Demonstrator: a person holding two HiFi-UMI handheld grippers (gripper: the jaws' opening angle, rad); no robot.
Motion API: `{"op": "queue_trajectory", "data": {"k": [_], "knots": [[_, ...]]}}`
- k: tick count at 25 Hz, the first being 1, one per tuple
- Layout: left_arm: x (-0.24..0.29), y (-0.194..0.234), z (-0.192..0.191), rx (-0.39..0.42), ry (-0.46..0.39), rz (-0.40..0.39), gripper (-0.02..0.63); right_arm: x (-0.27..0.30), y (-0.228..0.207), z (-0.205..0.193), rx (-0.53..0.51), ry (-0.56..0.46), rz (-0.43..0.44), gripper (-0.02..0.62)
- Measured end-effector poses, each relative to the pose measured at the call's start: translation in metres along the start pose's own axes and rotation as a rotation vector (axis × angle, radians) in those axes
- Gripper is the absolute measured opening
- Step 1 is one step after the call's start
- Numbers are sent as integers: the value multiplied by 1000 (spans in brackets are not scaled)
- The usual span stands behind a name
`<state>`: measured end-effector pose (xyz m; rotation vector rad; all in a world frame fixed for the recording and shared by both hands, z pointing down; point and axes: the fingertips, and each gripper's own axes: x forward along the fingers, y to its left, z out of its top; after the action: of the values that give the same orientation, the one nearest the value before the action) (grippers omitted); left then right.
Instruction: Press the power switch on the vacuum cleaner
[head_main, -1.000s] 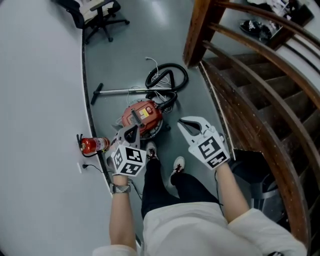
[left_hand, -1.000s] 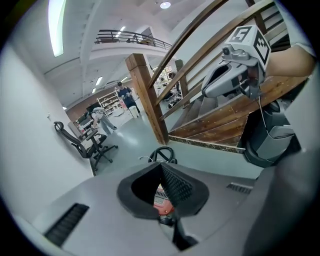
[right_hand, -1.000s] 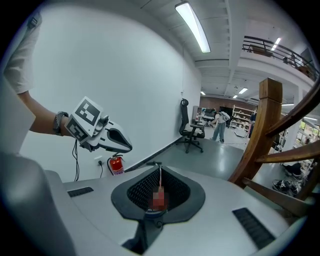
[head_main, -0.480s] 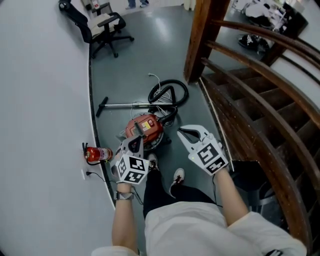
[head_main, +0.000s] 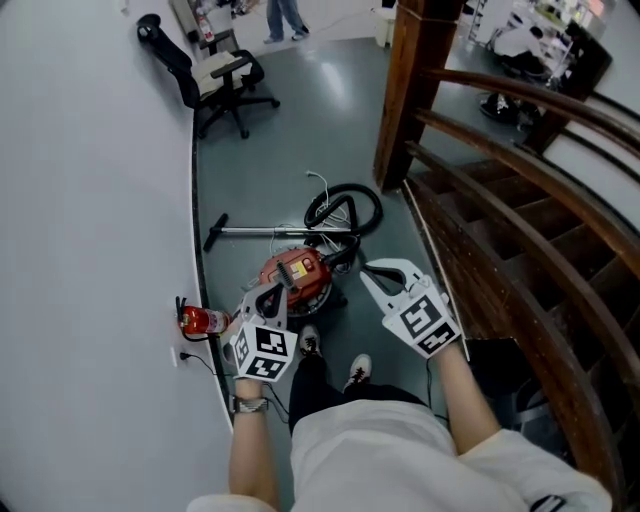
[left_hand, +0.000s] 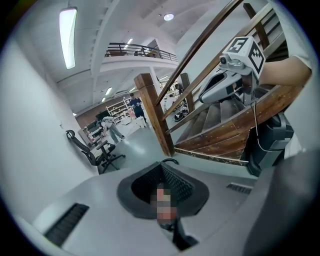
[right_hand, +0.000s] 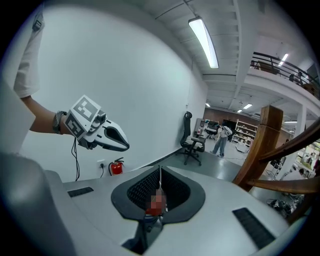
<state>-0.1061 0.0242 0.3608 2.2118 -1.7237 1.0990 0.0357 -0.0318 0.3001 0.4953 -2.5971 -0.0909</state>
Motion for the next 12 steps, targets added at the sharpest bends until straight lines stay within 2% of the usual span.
{"op": "queue_trajectory", "data": {"k": [12], "knots": [[-30,-12,52,-2,-75,10,2,-28,-8,46,-88,-59,32,31]]}}
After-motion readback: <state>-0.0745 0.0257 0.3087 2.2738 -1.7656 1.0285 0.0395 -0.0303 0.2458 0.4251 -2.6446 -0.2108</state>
